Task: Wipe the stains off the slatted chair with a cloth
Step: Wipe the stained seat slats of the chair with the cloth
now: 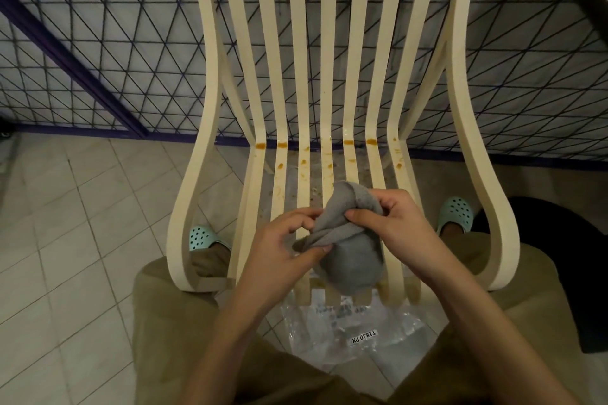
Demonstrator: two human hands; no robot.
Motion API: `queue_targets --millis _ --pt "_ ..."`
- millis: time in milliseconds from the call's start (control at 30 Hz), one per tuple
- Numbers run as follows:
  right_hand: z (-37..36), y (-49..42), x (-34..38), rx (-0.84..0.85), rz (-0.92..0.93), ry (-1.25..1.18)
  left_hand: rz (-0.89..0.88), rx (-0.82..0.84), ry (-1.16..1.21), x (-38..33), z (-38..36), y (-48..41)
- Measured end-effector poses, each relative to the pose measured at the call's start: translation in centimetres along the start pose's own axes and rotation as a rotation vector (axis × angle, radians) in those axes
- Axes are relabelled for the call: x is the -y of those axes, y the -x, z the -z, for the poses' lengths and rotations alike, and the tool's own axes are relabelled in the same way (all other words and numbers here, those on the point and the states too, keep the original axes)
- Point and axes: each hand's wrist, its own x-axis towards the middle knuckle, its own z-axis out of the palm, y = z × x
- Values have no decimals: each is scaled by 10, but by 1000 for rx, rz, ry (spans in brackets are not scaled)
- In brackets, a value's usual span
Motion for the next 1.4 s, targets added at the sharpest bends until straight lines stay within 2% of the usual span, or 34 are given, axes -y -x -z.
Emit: queue_targets --millis 267,500,700,800,1033,1233,1300,1400 --pt "10 -4 1 -83 -12 170 51 -133 -10 3 8 -2" --pt "13 -4 7 176 66 388 -33 -205 61 -6 18 -6" --pt "13 2 9 268 16 289 -35 -300 104 -19 30 -9" --pt "15 3 6 214 13 453 -41 -361 65 -22 37 -9" --pt "28 3 7 -38 84 626 -36 -402 -28 -16 42 -4" --pt "17 12 16 -96 100 370 49 -446 52 -18 31 4" --pt "6 15 17 -136 122 297 80 -422 119 -20 23 8" --pt "-13 19 16 -99 44 224 171 -349 233 -18 7 12"
